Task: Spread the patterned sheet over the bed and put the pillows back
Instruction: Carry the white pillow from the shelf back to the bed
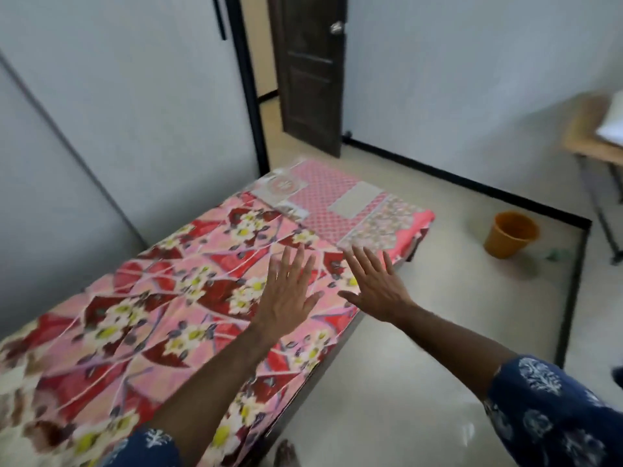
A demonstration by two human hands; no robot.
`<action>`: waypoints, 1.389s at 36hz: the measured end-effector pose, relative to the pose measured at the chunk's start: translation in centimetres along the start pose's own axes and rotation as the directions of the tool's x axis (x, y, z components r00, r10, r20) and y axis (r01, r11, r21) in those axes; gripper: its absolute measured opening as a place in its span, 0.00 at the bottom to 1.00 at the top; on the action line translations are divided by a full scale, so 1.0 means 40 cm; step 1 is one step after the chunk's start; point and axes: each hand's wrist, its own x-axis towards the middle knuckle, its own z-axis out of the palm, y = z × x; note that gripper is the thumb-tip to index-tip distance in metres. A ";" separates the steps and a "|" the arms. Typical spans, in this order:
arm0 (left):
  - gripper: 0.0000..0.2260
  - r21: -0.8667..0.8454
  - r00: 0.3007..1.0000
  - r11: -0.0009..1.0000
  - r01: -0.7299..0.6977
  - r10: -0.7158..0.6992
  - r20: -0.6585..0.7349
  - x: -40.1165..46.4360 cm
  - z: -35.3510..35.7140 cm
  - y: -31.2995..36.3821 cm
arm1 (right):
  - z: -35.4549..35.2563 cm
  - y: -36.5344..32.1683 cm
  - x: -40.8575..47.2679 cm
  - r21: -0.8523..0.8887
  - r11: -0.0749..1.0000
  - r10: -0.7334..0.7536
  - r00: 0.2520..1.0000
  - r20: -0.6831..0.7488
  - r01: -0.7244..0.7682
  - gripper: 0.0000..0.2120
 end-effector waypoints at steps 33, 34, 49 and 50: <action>0.37 -0.078 0.737 0.736 -0.673 0.657 -0.162 1.590 -0.152 1.018 | -0.286 1.552 -0.027 0.020 0.619 0.768 0.600 -0.224 -0.785 0.42; 0.37 -0.073 0.734 0.733 -0.676 0.660 -0.161 1.628 -0.150 1.052 | -0.285 1.598 -0.024 0.014 0.615 0.770 0.596 -0.226 -0.789 0.42; 0.39 -0.110 0.763 0.756 -0.645 0.627 -0.158 2.184 -0.192 1.543 | -0.397 2.346 0.010 0.016 0.605 0.782 0.590 -0.201 -0.796 0.43; 0.39 -0.118 0.758 0.750 -0.651 0.633 -0.158 2.212 -0.191 1.569 | -0.403 2.386 0.013 0.016 0.601 0.786 0.586 -0.197 -0.799 0.42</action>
